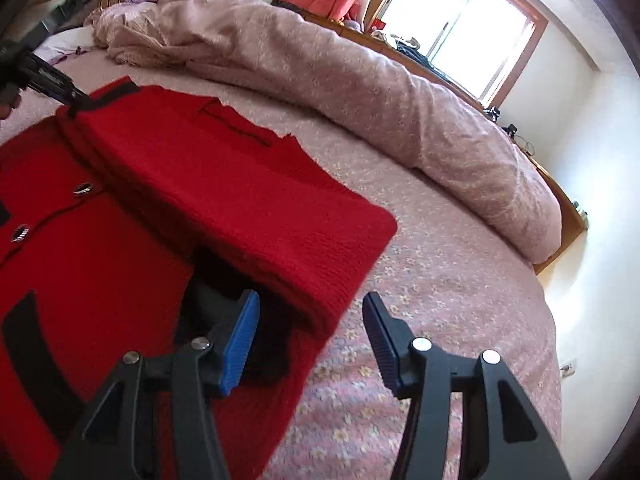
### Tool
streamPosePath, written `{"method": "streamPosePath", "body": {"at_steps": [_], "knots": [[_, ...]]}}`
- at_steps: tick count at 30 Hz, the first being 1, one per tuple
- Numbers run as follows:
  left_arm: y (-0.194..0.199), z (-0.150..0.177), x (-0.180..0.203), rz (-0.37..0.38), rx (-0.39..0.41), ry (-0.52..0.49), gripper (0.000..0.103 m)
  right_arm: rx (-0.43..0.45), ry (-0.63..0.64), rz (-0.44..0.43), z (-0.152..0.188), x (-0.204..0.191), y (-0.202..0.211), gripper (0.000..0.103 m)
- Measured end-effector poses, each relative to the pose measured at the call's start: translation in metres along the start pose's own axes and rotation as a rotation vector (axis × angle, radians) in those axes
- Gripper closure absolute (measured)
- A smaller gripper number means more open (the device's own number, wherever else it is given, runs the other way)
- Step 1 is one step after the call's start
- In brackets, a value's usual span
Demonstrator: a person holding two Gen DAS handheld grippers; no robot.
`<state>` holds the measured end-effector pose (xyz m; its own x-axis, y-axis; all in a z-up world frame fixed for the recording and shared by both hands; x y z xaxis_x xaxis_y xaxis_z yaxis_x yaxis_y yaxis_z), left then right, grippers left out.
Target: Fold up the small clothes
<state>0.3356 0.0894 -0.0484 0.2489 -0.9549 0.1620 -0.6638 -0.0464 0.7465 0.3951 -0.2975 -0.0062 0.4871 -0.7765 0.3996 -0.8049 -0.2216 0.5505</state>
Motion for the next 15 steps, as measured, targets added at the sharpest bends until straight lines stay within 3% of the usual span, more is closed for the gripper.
{"method": "streamPosePath", "body": {"at_steps": [2,3,15], "knots": [[0.000,-0.001,-0.002,0.007,-0.005,0.010,0.059,0.010,-0.030,0.000,-0.002,0.004,-0.005,0.072],[0.000,-0.001,-0.003,0.008,-0.007,0.016,0.059,0.019,-0.051,-0.021,-0.004,0.005,-0.006,0.094],[0.001,0.001,0.002,-0.008,0.004,-0.012,0.059,-0.037,-0.088,0.017,0.013,0.011,-0.004,0.094]]}}
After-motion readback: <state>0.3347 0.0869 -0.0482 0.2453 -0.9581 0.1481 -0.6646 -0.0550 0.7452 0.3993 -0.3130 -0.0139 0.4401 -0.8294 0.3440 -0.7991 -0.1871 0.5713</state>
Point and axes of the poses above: each gripper's, at about its wrist camera, not at the fingertips, and y roughly against the way its jaws point, x to its right, z to its underside, the point moved 3 cm from there along -y, roughly the way its jaws point, and after that the axes turned 10 degrees about x, right-handed, at the moved point
